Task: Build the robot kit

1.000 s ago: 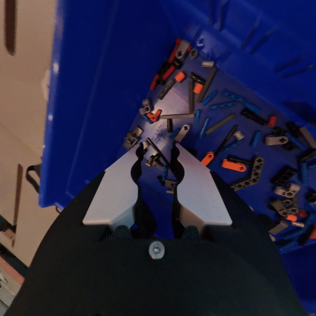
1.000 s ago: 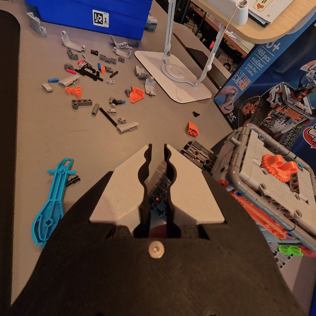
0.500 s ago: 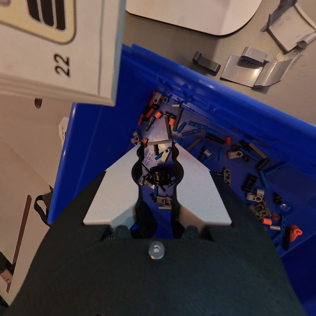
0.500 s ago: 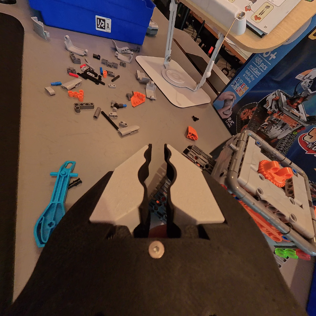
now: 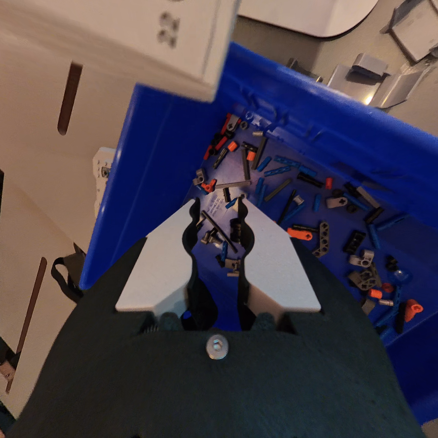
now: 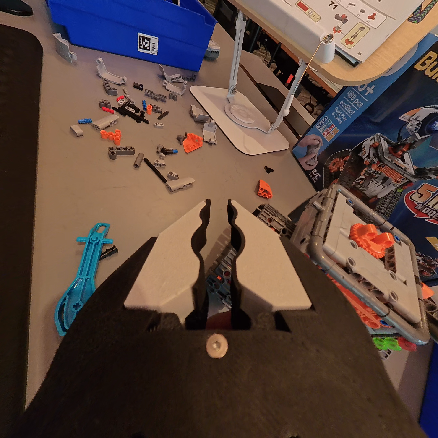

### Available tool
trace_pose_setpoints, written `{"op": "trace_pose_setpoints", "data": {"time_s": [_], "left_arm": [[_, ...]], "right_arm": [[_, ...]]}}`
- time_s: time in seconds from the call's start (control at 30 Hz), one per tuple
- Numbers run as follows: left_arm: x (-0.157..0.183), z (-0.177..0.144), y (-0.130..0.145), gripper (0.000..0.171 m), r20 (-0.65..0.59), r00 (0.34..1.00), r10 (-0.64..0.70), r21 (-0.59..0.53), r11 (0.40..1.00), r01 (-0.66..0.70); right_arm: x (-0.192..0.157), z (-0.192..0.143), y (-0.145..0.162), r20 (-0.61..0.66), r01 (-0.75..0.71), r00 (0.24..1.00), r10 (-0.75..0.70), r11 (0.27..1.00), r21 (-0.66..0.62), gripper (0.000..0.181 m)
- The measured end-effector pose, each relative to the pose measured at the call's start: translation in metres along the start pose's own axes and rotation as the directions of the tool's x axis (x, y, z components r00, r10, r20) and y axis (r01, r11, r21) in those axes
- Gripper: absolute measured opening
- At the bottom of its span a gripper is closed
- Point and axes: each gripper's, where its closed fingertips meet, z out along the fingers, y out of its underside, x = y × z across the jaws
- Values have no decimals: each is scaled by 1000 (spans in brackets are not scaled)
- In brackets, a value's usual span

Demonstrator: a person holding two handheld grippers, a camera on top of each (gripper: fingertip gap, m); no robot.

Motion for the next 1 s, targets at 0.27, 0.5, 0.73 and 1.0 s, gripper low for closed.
{"op": "trace_pose_setpoints", "data": {"time_s": [0.27,0.5,0.73,1.0], "left_arm": [[9,-30,39,29,-129,992,-13,-103,995,0],[40,-40,76,29,-242,968,65,-223,967,-120],[59,-34,78,28,-289,952,105,-202,965,-168],[68,-34,86,28,-328,939,108,-203,962,-181]], "right_arm": [[3,3,7,-8,-9,1000,9,1000,-28,12],[4,6,13,-11,-22,1000,22,998,-51,13],[6,6,15,-16,-30,999,29,998,-57,13],[5,6,16,-15,-28,1000,27,998,-62,13]]}}
